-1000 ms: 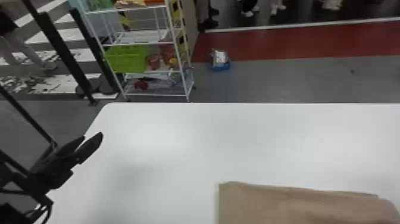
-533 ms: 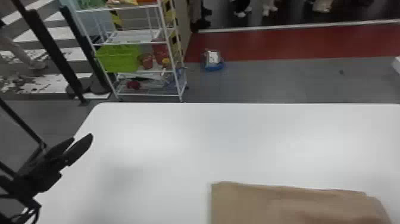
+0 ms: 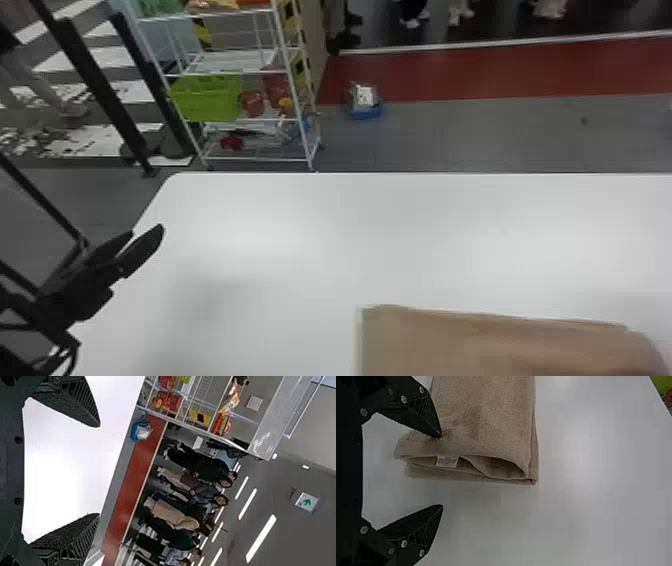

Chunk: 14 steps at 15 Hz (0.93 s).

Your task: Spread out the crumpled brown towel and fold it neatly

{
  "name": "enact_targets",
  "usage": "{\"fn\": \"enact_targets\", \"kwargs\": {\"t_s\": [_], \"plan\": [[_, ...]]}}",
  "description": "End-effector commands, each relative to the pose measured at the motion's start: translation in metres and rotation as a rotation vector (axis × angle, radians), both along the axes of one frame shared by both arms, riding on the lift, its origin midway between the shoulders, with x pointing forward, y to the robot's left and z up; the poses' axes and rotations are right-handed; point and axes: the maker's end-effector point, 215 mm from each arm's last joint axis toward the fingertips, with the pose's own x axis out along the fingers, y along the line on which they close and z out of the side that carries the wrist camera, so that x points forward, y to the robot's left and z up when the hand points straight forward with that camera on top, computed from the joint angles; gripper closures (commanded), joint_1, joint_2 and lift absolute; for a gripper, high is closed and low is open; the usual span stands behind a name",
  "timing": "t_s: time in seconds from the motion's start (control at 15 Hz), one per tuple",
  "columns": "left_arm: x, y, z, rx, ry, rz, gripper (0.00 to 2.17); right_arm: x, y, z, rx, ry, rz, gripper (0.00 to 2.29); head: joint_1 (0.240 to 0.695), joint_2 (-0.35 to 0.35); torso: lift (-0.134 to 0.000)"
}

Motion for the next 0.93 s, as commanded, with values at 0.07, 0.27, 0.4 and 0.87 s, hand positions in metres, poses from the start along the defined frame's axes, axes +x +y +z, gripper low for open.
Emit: {"fn": "enact_targets", "kwargs": {"t_s": [0.07, 0.27, 0.4, 0.87], "plan": [[-0.001, 0.002, 0.0, 0.0, 0.002, 0.003, 0.09, 0.004, 0.012, -0.006, 0.001, 0.016, 0.028, 0.47, 0.695, 0.199, -0.122], [-0.001, 0.001, -0.001, 0.0, 0.004, 0.003, 0.09, 0.008, 0.022, -0.008, 0.011, 0.015, 0.033, 0.79, 0.695, 0.219, -0.122], [-0.001, 0.002, -0.002, 0.002, 0.005, 0.007, 0.09, 0.008, 0.025, -0.012, 0.006, 0.019, 0.036, 0.94, 0.695, 0.227, -0.122], [-0.002, 0.004, 0.002, 0.006, 0.0, 0.009, 0.09, 0.04, 0.006, 0.042, 0.132, -0.1, -0.064, 1.06, 0.695, 0.231, -0.122]]}}
